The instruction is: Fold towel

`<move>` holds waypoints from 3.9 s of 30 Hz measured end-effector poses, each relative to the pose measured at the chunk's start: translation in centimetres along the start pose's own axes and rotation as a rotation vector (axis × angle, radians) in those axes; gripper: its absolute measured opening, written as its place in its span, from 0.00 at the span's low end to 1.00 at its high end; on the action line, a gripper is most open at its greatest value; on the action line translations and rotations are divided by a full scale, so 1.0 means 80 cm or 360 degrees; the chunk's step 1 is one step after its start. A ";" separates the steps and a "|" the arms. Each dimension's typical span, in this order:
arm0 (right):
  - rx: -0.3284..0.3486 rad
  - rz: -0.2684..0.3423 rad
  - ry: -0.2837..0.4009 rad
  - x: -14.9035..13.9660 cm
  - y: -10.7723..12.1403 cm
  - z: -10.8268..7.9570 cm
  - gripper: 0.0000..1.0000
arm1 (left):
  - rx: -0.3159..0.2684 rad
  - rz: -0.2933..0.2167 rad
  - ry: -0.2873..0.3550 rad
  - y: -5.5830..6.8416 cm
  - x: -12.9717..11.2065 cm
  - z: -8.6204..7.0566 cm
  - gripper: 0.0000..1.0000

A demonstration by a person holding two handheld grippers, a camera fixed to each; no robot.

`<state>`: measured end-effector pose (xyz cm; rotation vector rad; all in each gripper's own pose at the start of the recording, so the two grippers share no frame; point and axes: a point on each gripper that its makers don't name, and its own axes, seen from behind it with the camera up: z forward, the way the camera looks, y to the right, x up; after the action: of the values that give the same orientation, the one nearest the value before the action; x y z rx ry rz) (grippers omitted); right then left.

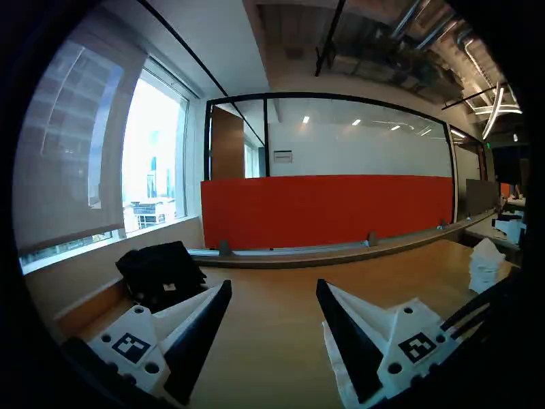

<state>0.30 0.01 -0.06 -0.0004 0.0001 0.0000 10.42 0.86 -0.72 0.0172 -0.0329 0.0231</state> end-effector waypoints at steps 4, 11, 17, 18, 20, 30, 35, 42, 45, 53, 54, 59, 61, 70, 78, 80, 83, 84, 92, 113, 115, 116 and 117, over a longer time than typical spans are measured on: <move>-0.0005 0.0003 0.0009 0.033 0.000 -0.003 1.00 | 0.0002 0.0015 -0.0001 -0.001 0.044 -0.004 0.92; -0.0021 0.0019 0.0020 0.084 0.001 -0.004 1.00 | 0.0012 0.0023 -0.0012 -0.003 0.105 -0.009 0.92; 0.0000 0.0008 -0.0002 0.100 -0.004 -0.001 1.00 | -0.0012 0.0021 -0.0049 -0.001 0.121 -0.008 0.92; 0.0013 0.0000 -0.0010 0.101 -0.006 -0.001 1.00 | -0.0022 0.0029 -0.0058 0.000 0.122 -0.008 0.92; 0.0050 -0.0022 -0.0027 0.103 -0.013 0.000 1.00 | -0.0047 0.0050 -0.0078 0.004 0.123 -0.008 0.92; 0.0389 -0.0202 -0.0190 0.099 -0.072 -0.003 1.00 | -0.0315 0.0124 -0.0235 0.041 0.114 -0.012 0.92; 0.0547 -0.0280 -0.0285 0.096 -0.100 -0.009 1.00 | -0.0456 0.0172 -0.0291 0.059 0.115 -0.015 0.92; 0.0628 -0.0374 -0.0392 0.071 -0.115 -0.015 1.00 | -0.0535 0.0220 -0.0334 0.073 0.104 -0.016 0.92; 0.0653 -0.0374 -0.0426 0.059 -0.120 -0.018 1.00 | -0.0569 0.0237 -0.0360 0.081 0.092 -0.018 0.92; 0.0716 -0.0370 -0.0523 0.013 -0.129 -0.032 1.00 | -0.0648 0.0284 -0.0438 0.104 0.046 -0.027 0.92; 0.0722 -0.0374 -0.0533 0.007 -0.130 -0.033 1.00 | -0.0654 0.0289 -0.0451 0.106 0.039 -0.029 0.92; 0.0744 -0.0395 -0.0581 -0.026 -0.135 -0.041 1.00 | -0.0675 0.0309 -0.0531 0.111 -0.002 -0.039 0.92; 0.0754 -0.0403 -0.0608 -0.042 -0.136 -0.045 1.00 | -0.0682 0.0315 -0.0562 0.113 -0.018 -0.042 0.92; 0.0799 -0.0429 -0.0718 -0.100 -0.141 -0.059 1.00 | -0.0729 0.0345 -0.0694 0.124 -0.085 -0.056 0.92; 0.0839 -0.0457 -0.0818 -0.149 -0.144 -0.070 1.00 | -0.0779 0.0369 -0.0798 0.133 -0.132 -0.065 0.92; 0.0849 -0.0462 -0.0847 -0.161 -0.144 -0.073 1.00 | -0.0791 0.0374 -0.0827 0.135 -0.144 -0.068 0.92; 0.0860 -0.0470 -0.0892 -0.181 -0.145 -0.078 1.00 | -0.0811 0.0388 -0.0879 0.137 -0.164 -0.073 0.92; 0.0865 -0.0471 -0.0908 -0.188 -0.146 -0.081 1.00 | -0.0818 0.0393 -0.0899 0.138 -0.172 -0.075 0.92; 0.0908 -0.0478 -0.1028 -0.237 -0.150 -0.101 1.00 | -0.0867 0.0432 -0.1017 0.143 -0.218 -0.088 0.92; 0.0993 -0.0516 -0.1232 -0.317 -0.153 -0.136 0.99 | -0.0952 0.0479 -0.1270 0.149 -0.296 -0.116 0.92; 0.0999 -0.0514 -0.1244 -0.321 -0.152 -0.136 0.97 | -0.0954 0.0479 -0.1280 0.150 -0.298 -0.116 0.92; 0.1002 -0.0512 -0.1250 -0.323 -0.152 -0.137 0.96 | -0.0955 0.0479 -0.1284 0.151 -0.299 -0.116 0.92; 0.1007 -0.0509 -0.1257 -0.326 -0.152 -0.137 0.94 | -0.0957 0.0481 -0.1290 0.151 -0.300 -0.117 0.92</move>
<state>-25.74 -12.15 -11.05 0.6320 -0.7898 -0.3194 -13.52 12.57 -10.63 -0.5824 -0.8515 0.3066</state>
